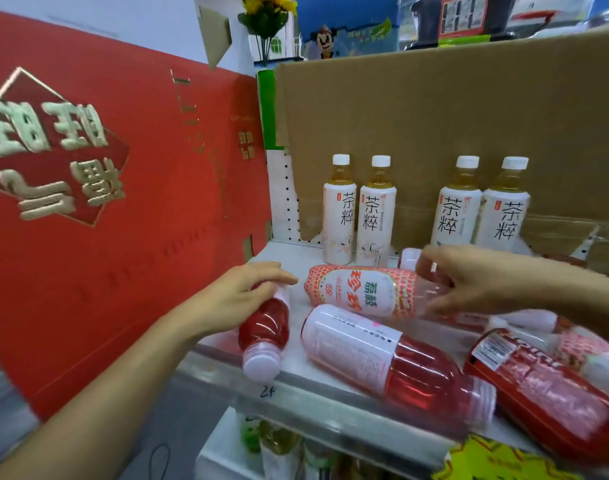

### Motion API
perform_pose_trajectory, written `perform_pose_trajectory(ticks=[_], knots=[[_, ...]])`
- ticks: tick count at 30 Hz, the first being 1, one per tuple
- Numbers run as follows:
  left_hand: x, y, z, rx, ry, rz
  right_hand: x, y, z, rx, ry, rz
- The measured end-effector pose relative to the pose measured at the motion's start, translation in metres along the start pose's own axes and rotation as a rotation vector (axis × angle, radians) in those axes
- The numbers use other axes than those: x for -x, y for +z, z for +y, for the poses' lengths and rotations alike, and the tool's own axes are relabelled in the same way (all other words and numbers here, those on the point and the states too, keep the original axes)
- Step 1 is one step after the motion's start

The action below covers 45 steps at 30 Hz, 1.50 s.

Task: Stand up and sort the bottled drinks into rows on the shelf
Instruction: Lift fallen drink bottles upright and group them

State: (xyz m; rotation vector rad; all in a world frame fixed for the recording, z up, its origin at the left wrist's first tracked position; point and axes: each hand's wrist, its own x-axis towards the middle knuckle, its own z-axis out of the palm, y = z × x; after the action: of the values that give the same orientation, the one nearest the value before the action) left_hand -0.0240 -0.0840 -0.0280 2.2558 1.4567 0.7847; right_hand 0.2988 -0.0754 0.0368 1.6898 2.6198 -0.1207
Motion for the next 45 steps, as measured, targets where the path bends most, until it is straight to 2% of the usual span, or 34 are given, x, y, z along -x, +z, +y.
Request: perform_pose_trajectory(ticks=[2,4,11,14,16,19,23,27,31,35,40,45], knots=[[0.005,-0.007,-0.005,0.105,-0.040,-0.009,-0.002,-0.019,0.000,-0.071,-0.004,0.089],[0.008,-0.012,-0.004,0.104,-0.064,-0.048,-0.006,-0.038,-0.003,-0.161,-0.026,0.181],[0.010,-0.028,0.002,-0.203,-0.050,-0.364,-0.058,-0.064,-0.031,-0.586,-0.068,0.416],[0.005,-0.028,0.000,-0.366,0.009,-0.424,-0.083,-0.060,-0.043,-0.615,-0.082,0.485],[0.004,-0.020,0.000,-0.446,0.062,-0.380,-0.095,-0.053,-0.045,-0.640,-0.090,0.500],[0.004,-0.012,-0.006,-0.498,0.138,-0.217,-0.103,-0.052,-0.043,-0.687,-0.063,0.440],[0.007,-0.010,-0.017,-0.528,0.128,-0.022,-0.100,-0.054,-0.036,-0.701,-0.056,0.407],[-0.004,-0.008,-0.023,-0.455,0.090,0.165,-0.096,-0.049,-0.039,-0.678,-0.082,0.435],[-0.030,-0.005,-0.019,-0.239,-0.002,0.306,-0.094,-0.044,-0.043,-0.676,-0.065,0.461],[-0.062,0.002,-0.012,0.004,-0.087,0.348,-0.091,-0.031,-0.046,-0.677,-0.033,0.444],[-0.094,0.015,-0.013,0.259,-0.199,0.321,-0.093,-0.023,-0.048,-0.703,-0.008,0.496],[-0.103,0.021,-0.015,0.317,-0.221,0.250,-0.086,-0.014,-0.048,-0.741,-0.001,0.521]])
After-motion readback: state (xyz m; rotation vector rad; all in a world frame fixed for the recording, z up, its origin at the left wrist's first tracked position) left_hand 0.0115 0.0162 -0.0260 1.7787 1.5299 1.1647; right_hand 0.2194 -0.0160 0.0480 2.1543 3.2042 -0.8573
